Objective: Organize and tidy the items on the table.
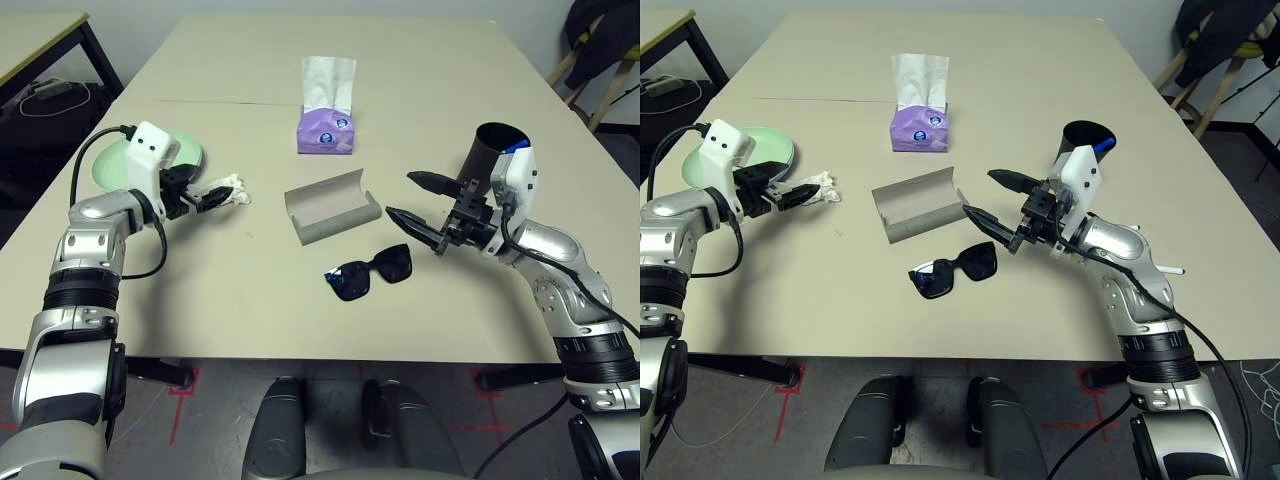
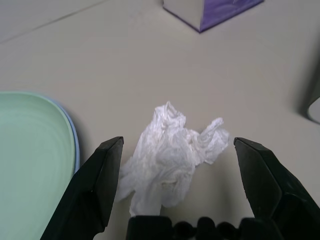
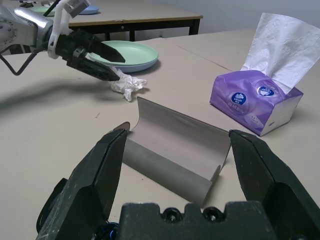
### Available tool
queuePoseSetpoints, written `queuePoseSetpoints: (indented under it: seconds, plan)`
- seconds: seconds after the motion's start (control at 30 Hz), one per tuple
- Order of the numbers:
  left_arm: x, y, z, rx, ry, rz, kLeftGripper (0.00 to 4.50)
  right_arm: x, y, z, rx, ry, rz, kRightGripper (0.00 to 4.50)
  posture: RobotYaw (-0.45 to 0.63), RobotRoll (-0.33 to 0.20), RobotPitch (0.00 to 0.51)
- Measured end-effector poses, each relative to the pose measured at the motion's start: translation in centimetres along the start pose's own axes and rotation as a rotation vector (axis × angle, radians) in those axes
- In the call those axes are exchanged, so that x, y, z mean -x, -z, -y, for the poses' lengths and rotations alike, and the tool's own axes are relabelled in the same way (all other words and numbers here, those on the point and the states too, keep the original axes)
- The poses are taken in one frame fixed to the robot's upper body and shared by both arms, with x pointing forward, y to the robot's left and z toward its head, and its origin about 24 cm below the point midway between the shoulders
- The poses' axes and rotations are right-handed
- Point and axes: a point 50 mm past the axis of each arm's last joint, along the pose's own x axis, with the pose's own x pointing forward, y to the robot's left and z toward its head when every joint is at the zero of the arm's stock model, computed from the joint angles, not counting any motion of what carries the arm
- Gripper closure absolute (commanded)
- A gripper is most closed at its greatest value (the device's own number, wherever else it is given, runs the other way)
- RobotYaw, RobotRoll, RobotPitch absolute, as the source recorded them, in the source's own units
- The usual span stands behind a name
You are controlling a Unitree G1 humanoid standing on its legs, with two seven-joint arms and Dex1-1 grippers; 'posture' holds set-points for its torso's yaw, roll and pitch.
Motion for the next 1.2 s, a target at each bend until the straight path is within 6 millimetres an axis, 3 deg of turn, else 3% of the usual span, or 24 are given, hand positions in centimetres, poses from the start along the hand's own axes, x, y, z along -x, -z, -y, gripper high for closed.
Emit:
queuePoseSetpoints:
  seconds: [0.07, 0.37, 0.6, 0.83, 1.03, 1.2]
  plan:
    - [0.0, 0.2, 0.0, -0.001, -0.003, -0.011, 0.95, 0.0, 0.0, 0.0, 0.001, -0.001, -0.001, 0.0, 0.11, 0.0, 0.122]
    - [-0.1, 0.8, 0.0, 0.008, 0.006, -0.044, 4.45, 0.0, 0.0, 0.0, 0.004, -0.004, 0.001, 0.0, 0.11, 0.0, 0.122]
    - [0.0, 0.6, 0.0, 0.02, 0.015, -0.038, 4.45, 0.0, -0.1, 0.0, 0.009, -0.005, 0.005, 0.0, 0.11, 0.0, 0.12]
    - [1.1, -2.6, -0.6, -0.011, -0.052, 0.086, 4.45, 0.0, -0.1, 0.0, 0.019, -0.005, 0.007, 0.0, 0.11, 0.0, 0.12]
    - [2.9, -5.2, -2.2, 0.037, -0.203, 0.207, 4.45, -0.1, -0.1, -0.1, 0.019, -0.006, 0.008, 0.0, 0.11, 0.0, 0.12]
    - [3.2, -7.0, -4.9, 0.094, -0.495, 0.283, 4.45, -0.3, -0.3, -0.1, 0.023, -0.016, 0.013, 0.0, 0.12, 0.0, 0.115]
